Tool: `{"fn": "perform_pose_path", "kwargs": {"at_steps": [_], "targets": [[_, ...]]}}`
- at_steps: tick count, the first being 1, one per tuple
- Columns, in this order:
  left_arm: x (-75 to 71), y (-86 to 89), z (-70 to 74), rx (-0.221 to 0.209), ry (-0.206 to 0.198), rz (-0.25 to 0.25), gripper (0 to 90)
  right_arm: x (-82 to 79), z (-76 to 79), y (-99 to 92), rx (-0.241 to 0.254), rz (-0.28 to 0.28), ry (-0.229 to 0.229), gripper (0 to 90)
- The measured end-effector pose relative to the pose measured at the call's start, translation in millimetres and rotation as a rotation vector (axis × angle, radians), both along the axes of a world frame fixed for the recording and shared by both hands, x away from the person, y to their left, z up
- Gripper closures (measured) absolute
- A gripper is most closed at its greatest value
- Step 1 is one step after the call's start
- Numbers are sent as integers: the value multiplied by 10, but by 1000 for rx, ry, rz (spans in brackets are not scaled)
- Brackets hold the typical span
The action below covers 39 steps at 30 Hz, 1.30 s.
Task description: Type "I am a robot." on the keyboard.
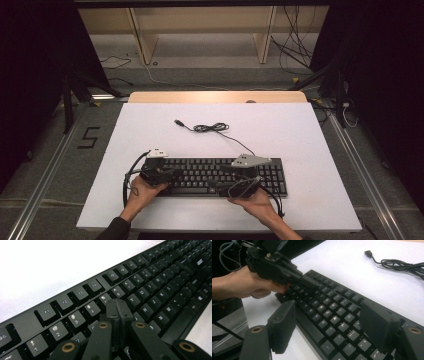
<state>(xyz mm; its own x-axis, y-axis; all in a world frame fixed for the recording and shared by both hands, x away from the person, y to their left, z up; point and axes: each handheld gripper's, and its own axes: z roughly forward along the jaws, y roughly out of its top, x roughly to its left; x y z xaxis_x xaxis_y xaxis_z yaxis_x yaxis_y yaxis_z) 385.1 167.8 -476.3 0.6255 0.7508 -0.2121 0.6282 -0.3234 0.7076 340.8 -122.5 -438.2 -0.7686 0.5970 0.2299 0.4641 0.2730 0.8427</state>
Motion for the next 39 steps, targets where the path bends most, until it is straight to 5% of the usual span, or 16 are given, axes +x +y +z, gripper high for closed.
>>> {"fn": "perform_pose_path", "kwargs": {"at_steps": [7,18,23,31,39], "targets": [[-26,-48,-18,42,-13,12,892,-5,5,0,2,0,0,307],[-35,5,46,8,-32,30,853,-1,3,-3,2,-1,0,306],[-58,101,135,-54,-55,56,808,-4,3,0,2,1,0,306],[-108,242,202,-138,-49,67,641,0,0,0,2,1,-1,306],[-206,290,225,-174,-64,60,434,34,-18,4,-5,-6,-3,307]]}}
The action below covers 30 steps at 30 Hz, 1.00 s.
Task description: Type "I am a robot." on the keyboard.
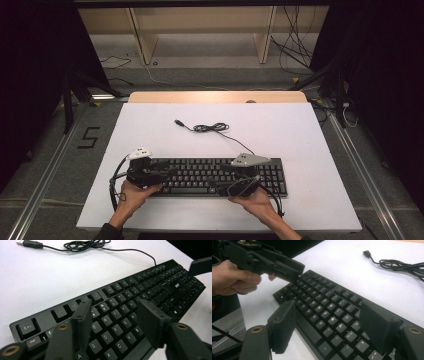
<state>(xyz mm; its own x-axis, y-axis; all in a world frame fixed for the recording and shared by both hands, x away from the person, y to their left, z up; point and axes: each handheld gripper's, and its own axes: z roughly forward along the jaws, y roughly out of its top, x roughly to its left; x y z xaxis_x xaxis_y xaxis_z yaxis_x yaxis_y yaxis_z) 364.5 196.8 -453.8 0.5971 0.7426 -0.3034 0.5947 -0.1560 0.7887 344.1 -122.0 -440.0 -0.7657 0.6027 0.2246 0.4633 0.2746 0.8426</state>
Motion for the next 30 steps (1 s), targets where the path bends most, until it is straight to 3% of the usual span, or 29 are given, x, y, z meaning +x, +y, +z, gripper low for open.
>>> {"fn": "perform_pose_path", "kwargs": {"at_steps": [8,16,17,18,21,26,30], "targets": [[-85,71,14,-32,-15,8,347,76,-15,41,-25,-5,4,352],[-168,132,5,-50,-23,22,318,210,-43,84,-81,-14,34,635],[-178,136,4,-51,-23,22,318,210,-43,84,-81,-14,34,635],[-190,138,1,-55,-24,22,313,247,-64,105,-99,-17,48,713],[-230,132,-4,-60,-35,15,310,285,-89,143,-130,-14,49,803],[-262,127,-13,-66,-39,6,303,369,-150,237,-179,-10,61,889],[-278,134,-28,-59,-44,-1,301,432,-203,315,-212,-17,72,900]]}}
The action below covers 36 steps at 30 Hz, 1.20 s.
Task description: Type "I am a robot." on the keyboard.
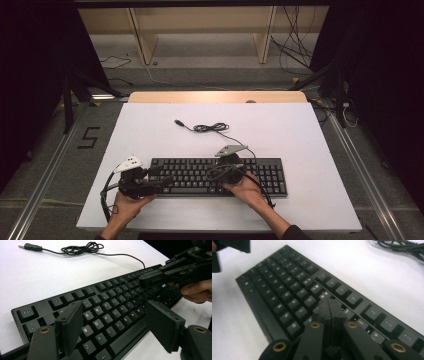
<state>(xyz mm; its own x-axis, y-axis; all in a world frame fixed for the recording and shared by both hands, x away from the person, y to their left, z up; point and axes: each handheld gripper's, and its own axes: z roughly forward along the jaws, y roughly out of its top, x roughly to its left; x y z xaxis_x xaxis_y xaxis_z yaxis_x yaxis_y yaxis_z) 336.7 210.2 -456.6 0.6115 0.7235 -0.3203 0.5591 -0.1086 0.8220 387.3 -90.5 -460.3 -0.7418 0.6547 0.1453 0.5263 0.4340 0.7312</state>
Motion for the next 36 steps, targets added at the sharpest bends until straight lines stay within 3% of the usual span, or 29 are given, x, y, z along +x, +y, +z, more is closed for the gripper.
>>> {"fn": "perform_pose_path", "kwargs": {"at_steps": [11,20,23,28,29,36], "targets": [[-2,-19,-12,10,-2,-4,304,86,-138,126,-76,-19,22,900],[-1,-13,-20,15,-4,-1,307,78,-142,130,-68,-33,18,900],[3,-4,-23,11,-7,2,307,75,-117,102,-30,-41,21,762],[6,3,-31,11,-5,3,307,42,-40,35,24,-50,0,667],[5,7,-30,10,-5,5,307,13,6,-3,59,-42,-10,554],[5,14,-29,7,-6,12,312,-96,103,-52,103,-19,-55,407]]}}
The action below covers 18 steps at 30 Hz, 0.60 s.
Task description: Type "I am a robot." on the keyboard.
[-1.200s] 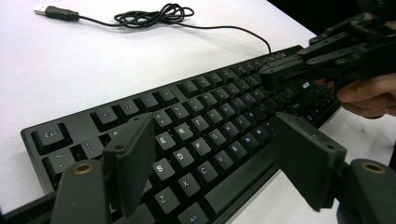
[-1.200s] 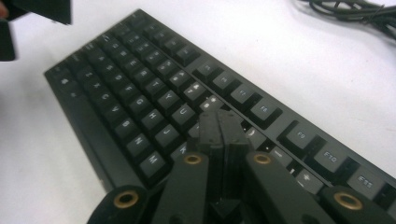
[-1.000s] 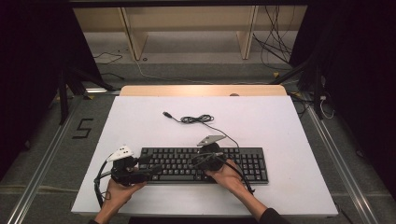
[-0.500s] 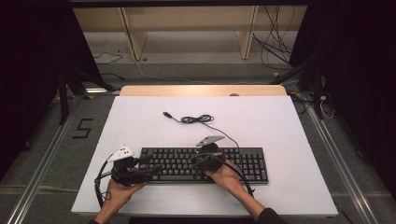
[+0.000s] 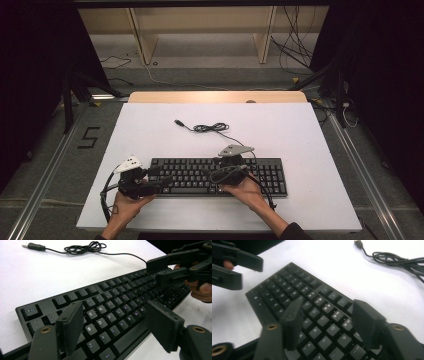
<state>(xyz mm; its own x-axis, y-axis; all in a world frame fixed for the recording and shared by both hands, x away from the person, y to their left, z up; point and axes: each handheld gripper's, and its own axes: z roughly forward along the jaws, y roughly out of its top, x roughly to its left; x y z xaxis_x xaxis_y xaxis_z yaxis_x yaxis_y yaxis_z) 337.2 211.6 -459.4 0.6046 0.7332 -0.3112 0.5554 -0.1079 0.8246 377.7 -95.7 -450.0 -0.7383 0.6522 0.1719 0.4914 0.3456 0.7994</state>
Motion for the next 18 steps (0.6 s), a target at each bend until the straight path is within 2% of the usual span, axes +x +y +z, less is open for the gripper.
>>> {"fn": "perform_pose_path", "kwargs": {"at_steps": [6,18], "targets": [[4,8,-3,1,1,6,318,-65,27,12,45,37,-9,372],[5,29,0,0,-2,13,317,-107,12,122,40,74,-6,349]]}}
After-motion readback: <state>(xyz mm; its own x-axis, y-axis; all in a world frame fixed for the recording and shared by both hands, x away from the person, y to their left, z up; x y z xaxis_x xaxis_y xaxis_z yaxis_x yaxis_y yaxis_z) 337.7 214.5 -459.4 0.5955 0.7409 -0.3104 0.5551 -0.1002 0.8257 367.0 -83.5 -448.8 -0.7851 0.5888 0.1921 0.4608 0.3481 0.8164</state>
